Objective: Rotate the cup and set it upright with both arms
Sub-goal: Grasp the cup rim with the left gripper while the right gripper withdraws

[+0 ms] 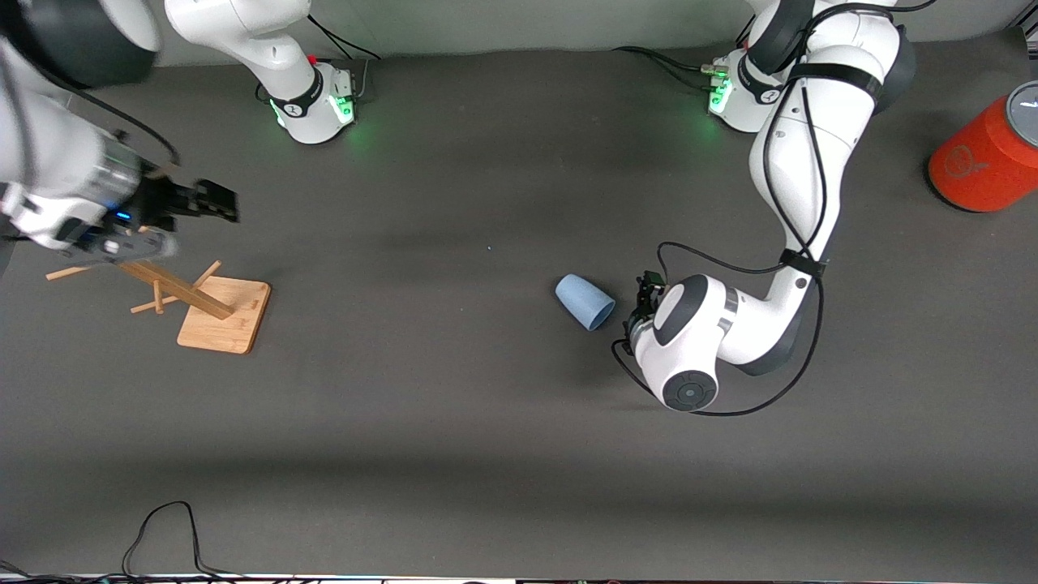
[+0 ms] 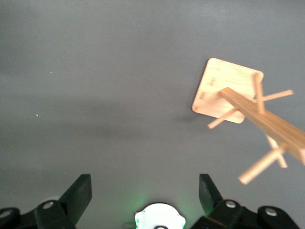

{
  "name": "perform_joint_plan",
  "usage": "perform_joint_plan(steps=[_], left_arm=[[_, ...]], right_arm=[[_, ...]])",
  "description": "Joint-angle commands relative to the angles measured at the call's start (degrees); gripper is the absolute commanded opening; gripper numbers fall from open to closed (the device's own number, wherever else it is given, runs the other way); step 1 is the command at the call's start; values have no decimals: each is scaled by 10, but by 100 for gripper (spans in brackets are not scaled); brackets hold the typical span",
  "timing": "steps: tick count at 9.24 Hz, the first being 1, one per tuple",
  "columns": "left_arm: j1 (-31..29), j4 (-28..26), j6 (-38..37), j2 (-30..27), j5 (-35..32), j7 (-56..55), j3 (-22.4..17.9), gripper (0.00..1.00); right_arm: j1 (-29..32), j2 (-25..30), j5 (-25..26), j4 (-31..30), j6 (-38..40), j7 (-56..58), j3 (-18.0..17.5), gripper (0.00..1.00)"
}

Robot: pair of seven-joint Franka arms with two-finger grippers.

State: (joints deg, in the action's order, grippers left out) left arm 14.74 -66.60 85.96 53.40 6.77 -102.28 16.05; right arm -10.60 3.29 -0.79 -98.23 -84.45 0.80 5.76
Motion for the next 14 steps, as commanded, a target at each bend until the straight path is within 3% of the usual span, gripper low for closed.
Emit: perform_joint_plan(steps=[1, 2, 5, 6, 11, 13, 14], left_arm=[[27, 30, 2, 14, 8, -24, -3, 99], [35, 30, 21, 15, 8, -27, -4, 90], [42, 34, 26, 19, 8, -35, -3, 4], [42, 33, 27, 19, 9, -30, -3, 0], [42, 56, 14, 7, 11, -20, 14, 0], [76, 94, 12, -9, -10, -99, 7, 0], [102, 95, 17, -17, -60, -161, 7, 0]], right_arm=[[12, 18, 10, -8, 14, 13, -11, 100], [13, 14, 10, -7, 10, 12, -10, 100], [8, 3, 2, -7, -12, 10, 15, 100], [8, 5, 2, -11, -10, 16, 15, 100], [-5, -56, 3, 56, -2, 10, 17, 100], [-4, -57, 3, 54, -2, 10, 18, 100], [-4, -58, 3, 55, -2, 10, 18, 100]])
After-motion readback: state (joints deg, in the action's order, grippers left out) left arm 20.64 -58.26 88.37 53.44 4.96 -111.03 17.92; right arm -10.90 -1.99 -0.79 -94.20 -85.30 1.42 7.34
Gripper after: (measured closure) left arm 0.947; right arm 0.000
